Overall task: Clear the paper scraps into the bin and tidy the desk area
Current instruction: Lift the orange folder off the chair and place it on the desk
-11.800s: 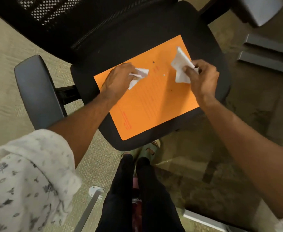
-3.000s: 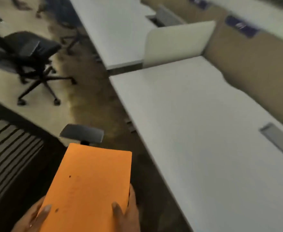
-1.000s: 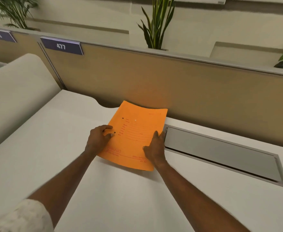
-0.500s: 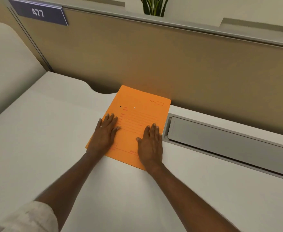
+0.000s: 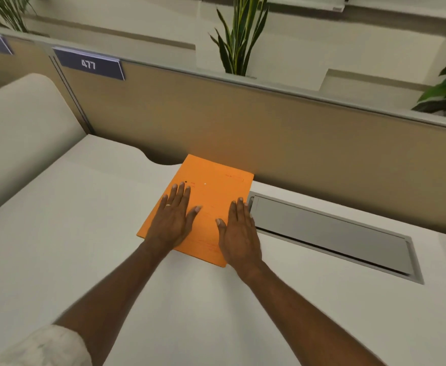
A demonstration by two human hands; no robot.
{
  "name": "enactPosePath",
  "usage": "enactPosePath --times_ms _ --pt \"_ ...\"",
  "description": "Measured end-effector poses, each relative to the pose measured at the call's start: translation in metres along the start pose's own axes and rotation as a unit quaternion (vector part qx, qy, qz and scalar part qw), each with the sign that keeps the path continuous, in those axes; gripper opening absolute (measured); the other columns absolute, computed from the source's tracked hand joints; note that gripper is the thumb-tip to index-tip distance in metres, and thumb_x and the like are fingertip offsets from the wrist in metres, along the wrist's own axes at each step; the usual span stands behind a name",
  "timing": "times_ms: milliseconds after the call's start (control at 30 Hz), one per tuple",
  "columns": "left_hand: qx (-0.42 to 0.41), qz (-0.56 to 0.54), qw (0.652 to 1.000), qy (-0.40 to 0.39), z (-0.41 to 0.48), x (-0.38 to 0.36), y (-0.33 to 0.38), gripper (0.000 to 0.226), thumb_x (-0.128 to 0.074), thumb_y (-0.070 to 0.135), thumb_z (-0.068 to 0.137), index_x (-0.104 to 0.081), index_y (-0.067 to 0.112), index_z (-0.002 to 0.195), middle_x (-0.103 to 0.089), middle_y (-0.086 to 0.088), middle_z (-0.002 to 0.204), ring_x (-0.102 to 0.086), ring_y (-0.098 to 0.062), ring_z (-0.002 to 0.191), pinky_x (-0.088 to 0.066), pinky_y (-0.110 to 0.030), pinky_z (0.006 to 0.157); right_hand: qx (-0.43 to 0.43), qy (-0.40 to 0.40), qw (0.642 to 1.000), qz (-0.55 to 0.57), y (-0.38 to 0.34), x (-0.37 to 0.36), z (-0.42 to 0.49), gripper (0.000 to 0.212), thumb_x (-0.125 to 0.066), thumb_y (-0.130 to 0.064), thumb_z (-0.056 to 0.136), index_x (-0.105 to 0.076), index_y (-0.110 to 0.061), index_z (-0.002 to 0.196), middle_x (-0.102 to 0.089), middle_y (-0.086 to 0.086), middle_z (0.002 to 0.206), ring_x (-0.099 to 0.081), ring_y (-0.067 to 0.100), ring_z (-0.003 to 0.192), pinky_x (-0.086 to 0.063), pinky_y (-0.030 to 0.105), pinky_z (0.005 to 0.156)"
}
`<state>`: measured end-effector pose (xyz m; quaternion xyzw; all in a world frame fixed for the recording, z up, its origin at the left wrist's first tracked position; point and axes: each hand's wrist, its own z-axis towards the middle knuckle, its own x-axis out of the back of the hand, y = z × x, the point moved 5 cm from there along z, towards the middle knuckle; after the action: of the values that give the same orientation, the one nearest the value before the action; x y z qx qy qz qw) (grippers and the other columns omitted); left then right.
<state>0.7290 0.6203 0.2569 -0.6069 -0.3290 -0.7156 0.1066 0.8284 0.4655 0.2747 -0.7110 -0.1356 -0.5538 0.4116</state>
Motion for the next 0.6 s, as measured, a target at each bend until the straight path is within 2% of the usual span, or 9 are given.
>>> enactPosePath --times_ms 100,167,233,267,367,400,433,500,600 --pt "-0.005 0.029 0.999 -0.032 -0.038 0.013 0.013 0.104 0.008 0.079 0.085 -0.008 0.010 0.161 -0.005 -0.008 0.169 0.001 -0.025 0.157 -0.003 -0.044 0.125 -0.016 -0.011 1.000 -0.012 0.002 0.026 -0.038 0.071 -0.019 -0.051 0.106 -0.008 -0.007 0.160 -0.001 0.010 0.170 0.001 0.024 0.157 -0.003 0.036 0.126" --pt "0.021 0.019 0.998 -0.047 -0.060 0.024 0.016 0.116 0.016 0.085 0.076 -0.005 0.010 0.161 -0.004 -0.008 0.170 0.001 -0.025 0.157 -0.004 -0.045 0.126 -0.016 -0.017 1.000 -0.014 0.001 0.039 -0.060 0.076 -0.010 -0.056 0.102 -0.007 -0.008 0.160 -0.002 0.010 0.170 0.002 0.024 0.157 -0.003 0.036 0.125" --pt "0.034 0.016 0.998 -0.043 -0.089 0.044 0.027 0.120 0.020 0.088 0.071 -0.003 0.011 0.161 -0.002 -0.007 0.170 0.002 -0.025 0.157 -0.003 -0.045 0.126 -0.005 -0.019 1.000 -0.008 -0.002 0.058 -0.088 0.076 -0.010 -0.056 0.102 -0.007 -0.008 0.161 -0.002 0.009 0.170 0.002 0.024 0.157 -0.002 0.037 0.126" --pt "0.037 0.015 0.999 -0.036 -0.108 0.057 0.034 0.120 0.019 0.088 0.072 -0.002 0.012 0.161 -0.003 -0.007 0.170 0.001 -0.025 0.157 -0.004 -0.046 0.126 0.008 -0.017 1.000 -0.014 -0.006 0.069 -0.105 0.081 -0.002 -0.060 0.098 -0.008 -0.009 0.161 -0.002 0.009 0.170 0.002 0.024 0.157 -0.002 0.037 0.126" --pt "0.055 0.008 0.998 0.002 -0.157 0.091 0.048 0.111 0.009 0.083 0.080 -0.009 0.010 0.161 -0.008 -0.009 0.170 -0.004 -0.026 0.157 -0.008 -0.046 0.126 0.039 0.004 0.998 -0.051 -0.014 0.091 -0.143 0.120 0.036 -0.067 0.072 -0.024 -0.008 0.158 -0.009 0.012 0.169 -0.004 0.027 0.157 -0.004 0.041 0.125" --pt "0.060 0.013 0.998 0.019 -0.182 0.107 0.053 0.109 0.006 0.082 0.082 -0.013 0.009 0.161 -0.012 -0.010 0.169 -0.007 -0.027 0.157 -0.011 -0.046 0.125 0.054 0.008 0.996 -0.068 -0.020 0.098 -0.164 0.122 0.039 -0.066 0.074 -0.034 -0.008 0.154 -0.017 0.014 0.167 -0.010 0.029 0.156 -0.009 0.044 0.125" --pt "0.062 0.024 0.997 0.033 -0.205 0.119 0.056 0.110 0.006 0.082 0.083 -0.017 0.007 0.160 -0.015 -0.011 0.168 -0.010 -0.027 0.157 -0.014 -0.046 0.125 0.066 0.019 0.994 -0.083 -0.026 0.103 -0.184 0.115 0.032 -0.063 0.084 -0.044 -0.008 0.149 -0.027 0.016 0.164 -0.020 0.031 0.154 -0.017 0.049 0.124" --pt "0.069 0.040 0.996 0.043 -0.240 0.135 0.058 0.110 0.008 0.081 0.084 -0.020 0.006 0.160 -0.018 -0.012 0.168 -0.012 -0.027 0.157 -0.016 -0.046 0.124 0.074 0.027 0.993 -0.093 -0.037 0.111 -0.217 0.085 0.004 -0.055 0.100 -0.056 -0.009 0.139 -0.039 0.016 0.158 -0.033 0.034 0.149 -0.026 0.056 0.119" --pt "0.088 0.046 0.994 0.051 -0.292 0.160 0.060 0.113 0.010 0.082 0.082 -0.020 0.005 0.159 -0.018 -0.013 0.167 -0.012 -0.028 0.157 -0.016 -0.046 0.124 0.111 0.006 0.989 -0.098 -0.060 0.117 -0.265 0.058 -0.017 -0.045 0.108 -0.041 -0.012 0.149 -0.021 0.012 0.167 -0.013 0.029 0.156 -0.009 0.058 0.123"
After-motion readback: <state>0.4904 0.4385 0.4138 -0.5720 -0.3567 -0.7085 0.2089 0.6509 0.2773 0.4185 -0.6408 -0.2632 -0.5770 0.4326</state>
